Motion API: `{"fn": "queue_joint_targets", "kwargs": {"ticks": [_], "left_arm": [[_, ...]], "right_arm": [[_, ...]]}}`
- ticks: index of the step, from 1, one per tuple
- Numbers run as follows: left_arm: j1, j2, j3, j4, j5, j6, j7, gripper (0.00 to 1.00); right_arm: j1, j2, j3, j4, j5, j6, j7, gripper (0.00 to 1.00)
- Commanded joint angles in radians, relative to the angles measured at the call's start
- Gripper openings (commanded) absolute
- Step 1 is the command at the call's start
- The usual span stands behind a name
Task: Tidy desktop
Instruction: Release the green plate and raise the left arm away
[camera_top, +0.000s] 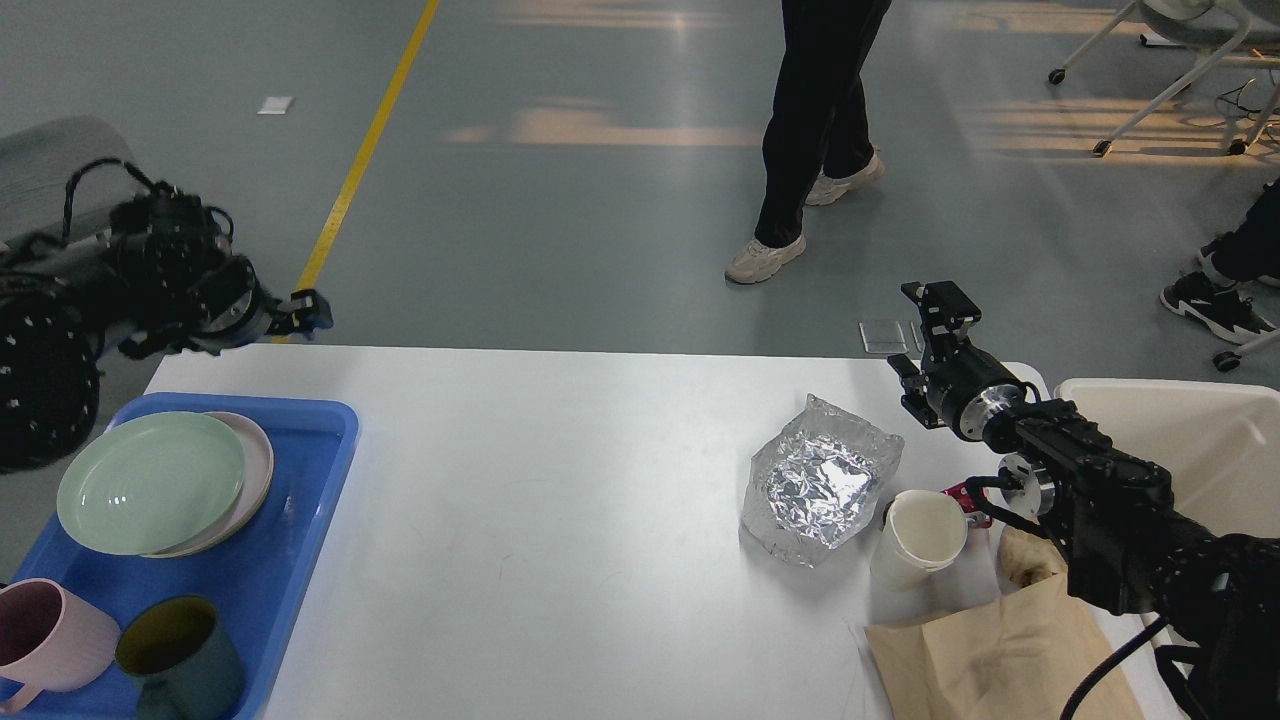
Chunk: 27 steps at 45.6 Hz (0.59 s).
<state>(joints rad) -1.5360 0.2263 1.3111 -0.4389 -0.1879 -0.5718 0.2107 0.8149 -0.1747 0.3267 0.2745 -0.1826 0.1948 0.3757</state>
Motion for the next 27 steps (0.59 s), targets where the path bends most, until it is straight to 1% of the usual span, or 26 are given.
{"fn": "queue_joint_targets", "kwargs": {"ticks": [1,5,8,10,11,15,19,23,27], "left_arm": [[-0.139,0.004,-0.114,0.011,-0.005,-0.016,0.002,0.96],[-0.176,0.002,-0.214,0.049,-0.008,0.003,0.002,0.96],[-0.174,-0.004,-0.329,0.107,-0.008,0.019,0.004,0.96],[-0.171,-0.004,-0.430,0.143,-0.007,0.023,0.004,0.96],[-0.170,-0.001,-0.567,0.172,-0.005,0.024,0.004,0.96],[-0.167,-0.004,-0.742,0.190,0.007,0.029,0.007,0.96],[-0.174,-0.015,-0.808,0.200,0.004,0.044,0.003,0.96],[-0.188,-0.025,-0.835,0.201,0.004,0.053,0.001,0.96],[-0.211,-0.061,-0.859,0.201,0.004,0.055,0.006,0.96]], "right_arm": [[0.001,0.000,0.000,0.000,0.000,0.000,0.000,1.00],[0.000,0.000,0.000,0.000,0.000,0.000,0.000,1.00],[0.000,0.000,0.000,0.000,0.000,0.000,0.000,1.00],[0.000,0.001,0.000,0.000,0.000,0.000,0.000,1.00],[0.000,0.000,0.000,0.000,0.000,0.000,0.000,1.00],[0.000,0.000,0.000,0.000,0.000,0.000,0.000,1.00],[0.000,0.001,0.000,0.000,0.000,0.000,0.000,1.00],[0.001,0.000,0.000,0.000,0.000,0.000,0.000,1.00],[0.000,0.000,0.000,0.000,0.000,0.000,0.000,1.00]]}}
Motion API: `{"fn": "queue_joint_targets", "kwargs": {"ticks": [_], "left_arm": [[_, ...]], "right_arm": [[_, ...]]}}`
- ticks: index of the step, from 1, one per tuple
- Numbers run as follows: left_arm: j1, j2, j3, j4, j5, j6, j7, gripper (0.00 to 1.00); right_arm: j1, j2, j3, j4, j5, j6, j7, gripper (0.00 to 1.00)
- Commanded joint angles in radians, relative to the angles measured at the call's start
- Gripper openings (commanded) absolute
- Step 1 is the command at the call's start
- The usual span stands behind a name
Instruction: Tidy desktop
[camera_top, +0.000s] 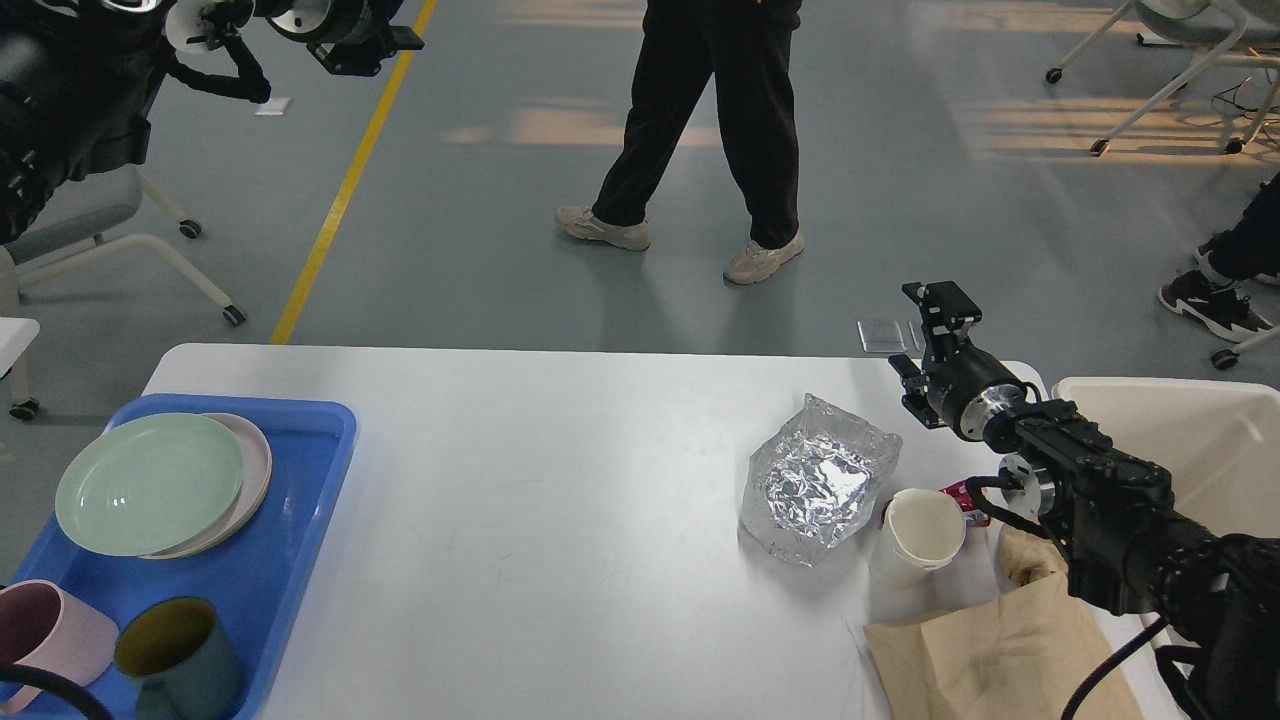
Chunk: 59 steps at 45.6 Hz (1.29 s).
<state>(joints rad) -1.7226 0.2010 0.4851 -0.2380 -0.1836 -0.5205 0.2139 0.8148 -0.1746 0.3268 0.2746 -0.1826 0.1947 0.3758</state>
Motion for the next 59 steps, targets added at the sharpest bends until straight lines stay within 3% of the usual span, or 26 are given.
{"fn": "queue_joint_targets", "kwargs": {"ticks": [1,8,13,20,38,51,59], "left_arm": [[-0.028,-0.037,-0.034,0.000,-0.001,-0.001,0.001,0.96],[-0.026,-0.046,-0.072,0.002,-0.014,-0.003,0.002,0.96],[-0.020,-0.055,-0.261,0.002,-0.013,0.010,0.002,0.96],[0.024,-0.115,-0.505,0.002,-0.004,0.114,-0.002,0.96],[0.212,-0.190,-0.833,0.002,-0.008,0.132,-0.005,0.96],[0.339,-0.203,-0.942,0.002,-0.013,0.137,-0.010,0.96],[0.483,-0.206,-0.968,0.000,-0.014,0.139,-0.013,0.96]], "right_arm": [[0.001,0.000,0.000,0.000,0.000,0.000,0.000,1.00],[0.000,0.000,0.000,0.000,0.000,0.000,0.000,1.00],[0.001,0.000,0.000,0.000,0.000,0.000,0.000,1.00],[0.000,0.000,0.000,0.000,0.000,0.000,0.000,1.00],[0.000,0.000,0.000,0.000,0.000,0.000,0.000,1.00],[0.001,0.000,0.000,0.000,0.000,0.000,0.000,1.00],[0.000,0.000,0.000,0.000,0.000,0.000,0.000,1.00]]}}
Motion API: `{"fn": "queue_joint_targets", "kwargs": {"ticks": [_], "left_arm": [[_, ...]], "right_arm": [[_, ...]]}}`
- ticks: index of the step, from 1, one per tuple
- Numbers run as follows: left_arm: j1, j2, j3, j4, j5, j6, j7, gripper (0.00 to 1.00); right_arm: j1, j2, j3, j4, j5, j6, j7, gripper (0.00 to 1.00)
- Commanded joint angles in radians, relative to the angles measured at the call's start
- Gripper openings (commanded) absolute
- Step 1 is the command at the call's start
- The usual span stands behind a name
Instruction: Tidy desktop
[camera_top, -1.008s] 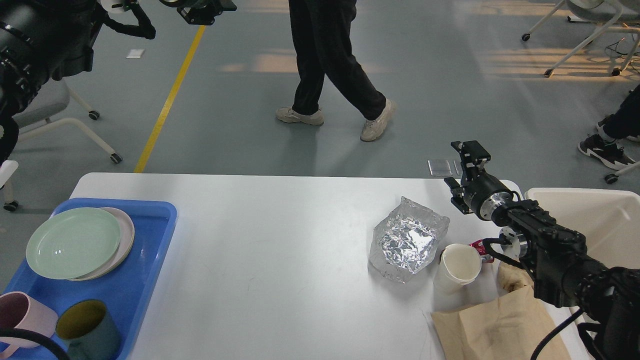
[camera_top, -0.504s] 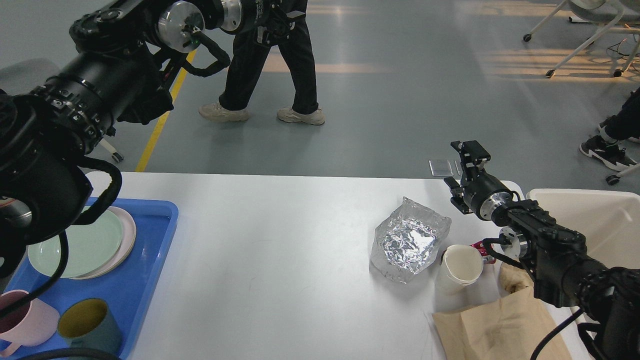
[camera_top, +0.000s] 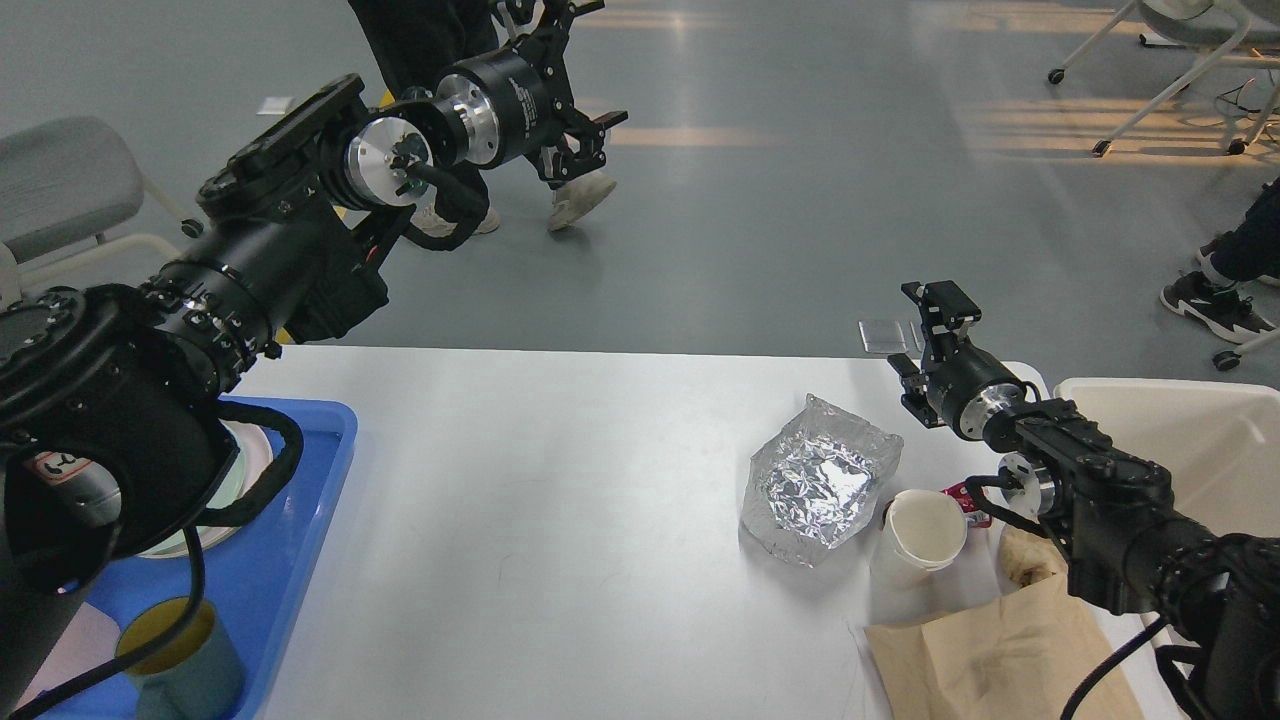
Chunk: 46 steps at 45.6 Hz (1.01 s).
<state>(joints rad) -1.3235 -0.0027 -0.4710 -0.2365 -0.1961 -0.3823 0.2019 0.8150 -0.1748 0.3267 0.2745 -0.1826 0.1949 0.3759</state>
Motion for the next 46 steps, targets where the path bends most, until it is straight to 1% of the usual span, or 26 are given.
{"fn": "queue_joint_targets", "kwargs": {"ticks": [1,5,15,19,22,28,33,36,39,43,46], "left_arm": [[0.099,-0.002,-0.018,0.000,-0.002,0.000,-0.001,0.96],[0.154,0.000,-0.047,0.000,0.001,0.000,-0.001,0.96],[0.208,0.001,-0.055,-0.001,0.000,0.000,-0.002,0.96],[0.300,0.006,-0.084,-0.001,-0.002,0.000,-0.001,0.96],[0.343,0.009,-0.104,-0.001,0.001,0.000,-0.001,0.96],[0.368,0.017,-0.106,0.000,0.001,0.000,0.001,0.96],[0.394,0.018,-0.127,0.000,-0.003,-0.009,-0.013,0.96],[0.411,0.018,-0.170,-0.001,-0.003,-0.009,-0.033,0.96],[0.423,0.017,-0.210,-0.001,0.000,-0.016,-0.074,0.96],[0.444,0.017,-0.228,-0.003,0.000,-0.038,-0.150,0.96],[0.461,0.015,-0.229,-0.003,0.000,-0.072,-0.222,0.96]], "right_arm": [[0.000,0.000,0.000,0.000,0.000,0.000,0.001,1.00],[0.000,0.001,0.000,0.000,0.000,0.000,0.001,1.00],[0.000,0.000,0.000,0.000,0.000,0.000,0.000,1.00],[0.000,0.000,0.000,0.000,0.000,0.000,0.000,1.00],[0.000,0.000,0.000,0.000,0.000,0.000,0.000,1.00],[0.000,0.000,0.000,0.000,0.000,0.000,0.001,1.00],[0.000,0.000,0.000,0.000,0.000,0.000,0.000,1.00],[0.000,0.000,0.000,0.000,0.000,0.000,0.001,1.00],[0.000,0.000,0.000,0.000,0.000,0.000,0.000,1.00],[0.000,0.000,0.000,0.000,0.000,0.000,0.001,1.00],[0.001,0.000,0.000,0.000,0.000,0.000,0.000,1.00]]}}
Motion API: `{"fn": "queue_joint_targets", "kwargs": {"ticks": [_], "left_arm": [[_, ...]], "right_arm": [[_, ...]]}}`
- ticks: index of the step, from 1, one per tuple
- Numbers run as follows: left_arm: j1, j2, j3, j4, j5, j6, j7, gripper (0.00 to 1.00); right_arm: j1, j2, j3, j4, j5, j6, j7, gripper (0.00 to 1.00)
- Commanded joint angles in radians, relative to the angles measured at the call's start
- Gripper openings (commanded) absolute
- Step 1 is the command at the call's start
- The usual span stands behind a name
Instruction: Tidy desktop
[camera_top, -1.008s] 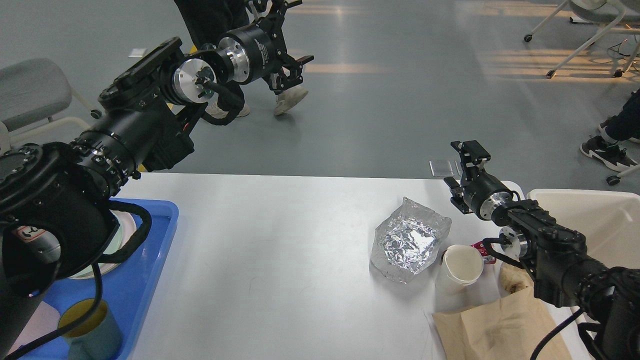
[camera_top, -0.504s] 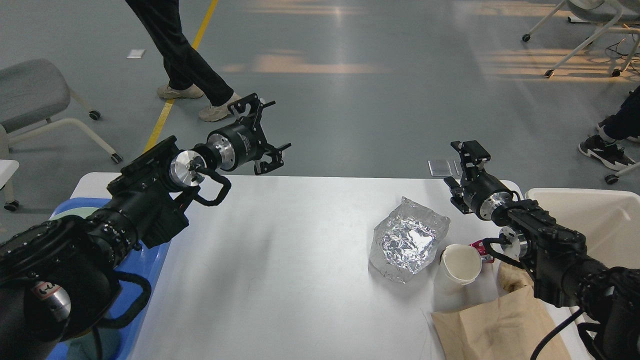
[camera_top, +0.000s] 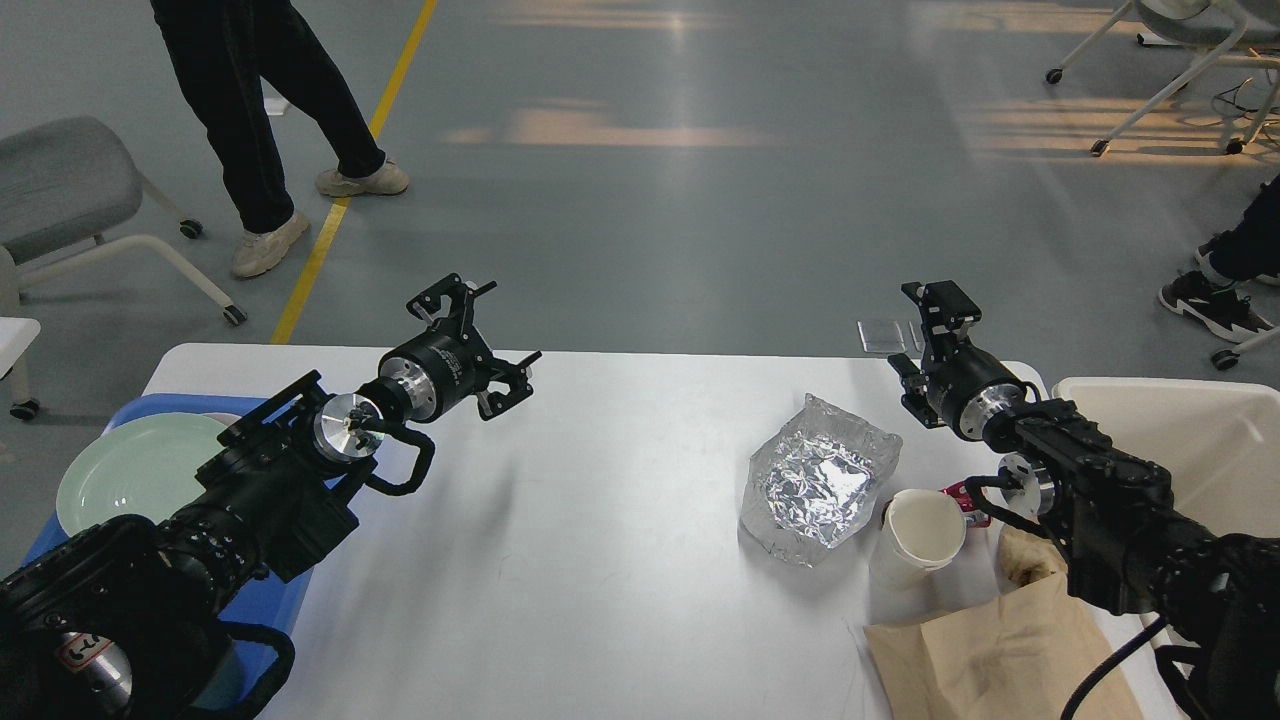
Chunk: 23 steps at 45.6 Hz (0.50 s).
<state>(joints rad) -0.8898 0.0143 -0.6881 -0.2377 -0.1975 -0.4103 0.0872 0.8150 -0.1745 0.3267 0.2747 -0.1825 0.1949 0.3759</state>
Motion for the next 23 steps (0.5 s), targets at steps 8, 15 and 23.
{"fn": "queue_joint_targets", "kwargs": {"ticks": [8,15,23], "left_arm": [[0.084,-0.010,-0.013,-0.002,0.001,-0.131,-0.372,0.96],[0.109,-0.011,-0.013,-0.003,0.000,-0.188,-0.561,0.96],[0.117,-0.013,-0.013,-0.005,0.001,-0.203,-0.636,0.96]], "right_arm": [[0.001,0.000,0.000,0.000,0.000,0.000,0.001,1.00],[0.000,0.000,0.000,0.000,0.000,0.000,0.000,1.00],[0.001,0.000,0.000,0.000,0.000,0.000,0.001,1.00]]}}
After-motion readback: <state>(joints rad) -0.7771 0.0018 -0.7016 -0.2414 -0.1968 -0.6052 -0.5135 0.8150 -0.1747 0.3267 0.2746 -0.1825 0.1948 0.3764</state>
